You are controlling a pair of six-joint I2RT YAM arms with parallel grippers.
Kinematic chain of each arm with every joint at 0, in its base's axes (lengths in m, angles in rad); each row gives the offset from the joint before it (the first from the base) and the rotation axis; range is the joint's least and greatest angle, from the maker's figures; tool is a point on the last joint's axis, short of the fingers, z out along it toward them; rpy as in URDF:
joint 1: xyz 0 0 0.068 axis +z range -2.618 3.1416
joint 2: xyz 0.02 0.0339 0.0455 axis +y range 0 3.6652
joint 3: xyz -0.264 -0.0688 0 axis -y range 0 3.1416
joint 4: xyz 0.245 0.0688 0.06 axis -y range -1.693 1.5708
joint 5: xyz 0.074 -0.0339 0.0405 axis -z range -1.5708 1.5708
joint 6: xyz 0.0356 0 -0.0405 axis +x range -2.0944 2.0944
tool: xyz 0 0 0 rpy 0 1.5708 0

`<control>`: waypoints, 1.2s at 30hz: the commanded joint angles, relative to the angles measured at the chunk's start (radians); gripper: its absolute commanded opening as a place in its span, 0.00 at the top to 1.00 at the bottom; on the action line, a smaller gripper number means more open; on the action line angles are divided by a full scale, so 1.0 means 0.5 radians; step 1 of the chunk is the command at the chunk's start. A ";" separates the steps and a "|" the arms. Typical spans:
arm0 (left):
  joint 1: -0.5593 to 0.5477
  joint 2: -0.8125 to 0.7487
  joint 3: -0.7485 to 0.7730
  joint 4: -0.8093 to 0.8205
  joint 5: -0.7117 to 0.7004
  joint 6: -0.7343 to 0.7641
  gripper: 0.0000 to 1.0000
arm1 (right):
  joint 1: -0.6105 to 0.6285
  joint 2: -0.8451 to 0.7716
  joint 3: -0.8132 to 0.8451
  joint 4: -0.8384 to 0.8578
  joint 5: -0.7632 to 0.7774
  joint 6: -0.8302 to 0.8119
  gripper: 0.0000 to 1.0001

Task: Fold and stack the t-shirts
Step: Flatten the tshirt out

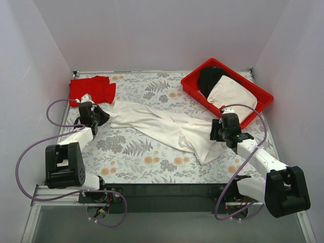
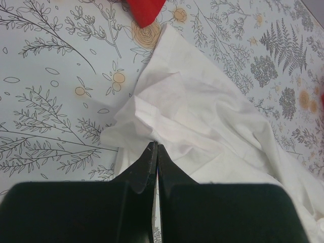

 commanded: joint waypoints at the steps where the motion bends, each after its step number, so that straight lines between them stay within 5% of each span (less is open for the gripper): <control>1: 0.014 -0.068 0.022 0.011 0.000 0.016 1.00 | -0.092 -0.033 -0.049 0.081 -0.123 0.008 0.57; 22: 0.014 -0.056 0.025 0.008 0.000 0.019 1.00 | -0.249 0.059 -0.156 0.256 -0.399 0.032 0.66; 29: 0.014 -0.056 0.028 0.005 0.007 0.022 1.00 | -0.255 -0.005 -0.169 0.210 -0.353 0.041 0.99; 36: 0.011 -0.059 0.031 0.008 -0.003 0.016 1.00 | -0.255 -0.244 -0.144 0.035 -0.313 0.011 0.99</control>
